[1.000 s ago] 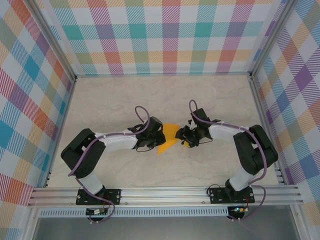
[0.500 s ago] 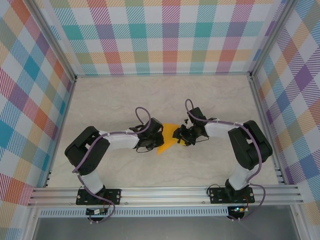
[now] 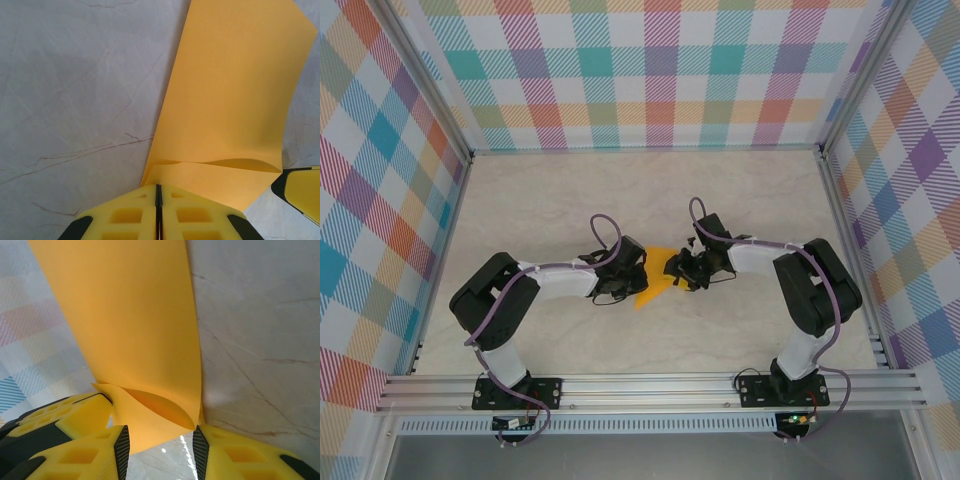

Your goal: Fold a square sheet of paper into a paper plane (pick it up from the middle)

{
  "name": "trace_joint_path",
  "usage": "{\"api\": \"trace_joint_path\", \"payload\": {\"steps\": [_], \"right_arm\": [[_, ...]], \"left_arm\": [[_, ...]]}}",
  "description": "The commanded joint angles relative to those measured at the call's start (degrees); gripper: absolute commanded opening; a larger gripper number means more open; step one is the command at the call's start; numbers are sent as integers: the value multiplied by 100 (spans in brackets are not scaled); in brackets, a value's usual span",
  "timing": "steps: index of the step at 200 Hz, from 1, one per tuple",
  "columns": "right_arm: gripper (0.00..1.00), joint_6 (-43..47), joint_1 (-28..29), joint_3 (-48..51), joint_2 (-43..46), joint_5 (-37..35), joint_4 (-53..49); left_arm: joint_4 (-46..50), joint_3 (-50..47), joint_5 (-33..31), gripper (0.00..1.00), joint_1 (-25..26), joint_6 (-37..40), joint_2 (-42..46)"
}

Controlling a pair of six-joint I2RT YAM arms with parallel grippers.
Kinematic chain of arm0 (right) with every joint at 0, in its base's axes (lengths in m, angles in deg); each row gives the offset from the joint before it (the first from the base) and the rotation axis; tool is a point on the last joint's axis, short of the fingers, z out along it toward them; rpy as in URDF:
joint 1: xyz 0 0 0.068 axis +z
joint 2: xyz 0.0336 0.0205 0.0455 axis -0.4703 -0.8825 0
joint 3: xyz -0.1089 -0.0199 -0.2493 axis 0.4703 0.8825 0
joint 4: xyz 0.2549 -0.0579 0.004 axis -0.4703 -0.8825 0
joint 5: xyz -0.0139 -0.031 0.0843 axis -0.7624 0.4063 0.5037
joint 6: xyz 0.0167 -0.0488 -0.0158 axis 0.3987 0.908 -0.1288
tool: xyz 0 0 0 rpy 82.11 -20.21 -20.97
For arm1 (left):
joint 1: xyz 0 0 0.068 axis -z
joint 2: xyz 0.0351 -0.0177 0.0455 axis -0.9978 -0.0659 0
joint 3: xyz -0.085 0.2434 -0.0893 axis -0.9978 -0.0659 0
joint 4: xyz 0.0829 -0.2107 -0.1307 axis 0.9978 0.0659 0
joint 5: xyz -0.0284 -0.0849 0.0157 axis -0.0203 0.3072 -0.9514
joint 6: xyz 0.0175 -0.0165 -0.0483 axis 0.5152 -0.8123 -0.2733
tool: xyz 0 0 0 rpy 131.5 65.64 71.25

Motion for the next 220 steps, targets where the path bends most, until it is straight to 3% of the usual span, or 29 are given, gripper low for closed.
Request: {"api": "trace_joint_path", "payload": {"steps": [1, 85, 159, 192, 220], "right_arm": [[40, -65, 53, -188, -110, 144, 120], [39, 4, 80, -13, -209, 656, 643], [23, 11, 106, -21, -484, 941, 858], [8, -78, 104, -21, -381, 708, 744], [5, -135, 115, -48, -39, 323, 470]], "left_arm": [[101, -86, 55, 10, -98, -30, -55], [67, -122, 141, 11, -131, -19, 35], [229, -83, 132, 13, -165, 100, 294], [382, -151, 80, 21, -209, 158, 632], [576, -256, -132, 36, -218, 262, 1107]]}}
